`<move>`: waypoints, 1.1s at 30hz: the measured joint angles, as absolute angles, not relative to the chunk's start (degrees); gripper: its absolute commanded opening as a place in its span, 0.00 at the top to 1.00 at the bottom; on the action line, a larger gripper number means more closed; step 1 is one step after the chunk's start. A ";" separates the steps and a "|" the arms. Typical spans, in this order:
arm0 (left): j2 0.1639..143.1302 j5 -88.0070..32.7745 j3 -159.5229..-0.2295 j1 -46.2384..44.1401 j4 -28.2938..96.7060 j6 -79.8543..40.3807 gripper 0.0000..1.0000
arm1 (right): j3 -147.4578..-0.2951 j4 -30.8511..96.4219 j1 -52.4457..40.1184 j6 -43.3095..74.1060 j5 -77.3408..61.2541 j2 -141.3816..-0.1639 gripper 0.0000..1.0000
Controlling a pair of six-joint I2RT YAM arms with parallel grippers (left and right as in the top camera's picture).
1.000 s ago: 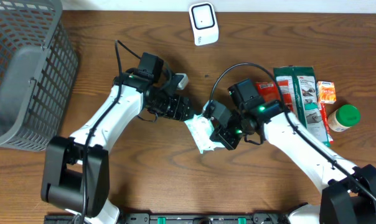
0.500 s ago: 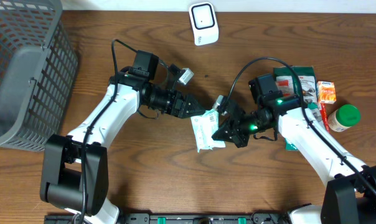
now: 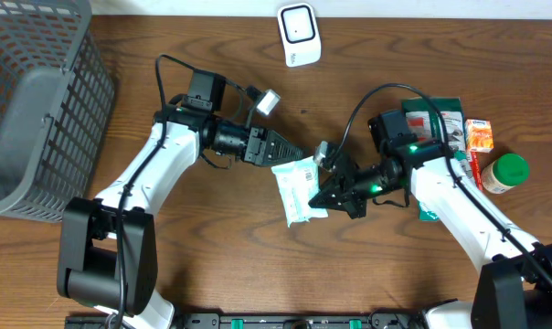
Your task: Scan the item barcode
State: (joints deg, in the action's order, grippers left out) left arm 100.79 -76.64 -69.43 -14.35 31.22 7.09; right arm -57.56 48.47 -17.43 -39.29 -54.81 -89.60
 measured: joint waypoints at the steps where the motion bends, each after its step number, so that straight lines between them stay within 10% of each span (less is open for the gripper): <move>1: 100.79 -76.75 -69.43 -14.35 31.29 7.09 0.31 | -57.56 47.86 -16.88 -39.48 -55.51 -89.60 0.99; 17: 100.79 -77.69 -69.43 -18.22 32.62 7.07 0.33 | -57.56 44.97 -16.58 -38.83 -57.63 -89.60 0.99; 33: 100.79 -76.34 -69.43 -18.11 32.75 6.17 0.69 | -57.52 39.38 -15.09 -30.92 -58.33 -89.60 0.95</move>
State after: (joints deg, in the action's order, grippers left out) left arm 100.79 -76.34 -69.43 -18.11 32.75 6.17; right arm -57.52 39.38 -15.09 -30.92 -58.33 -89.60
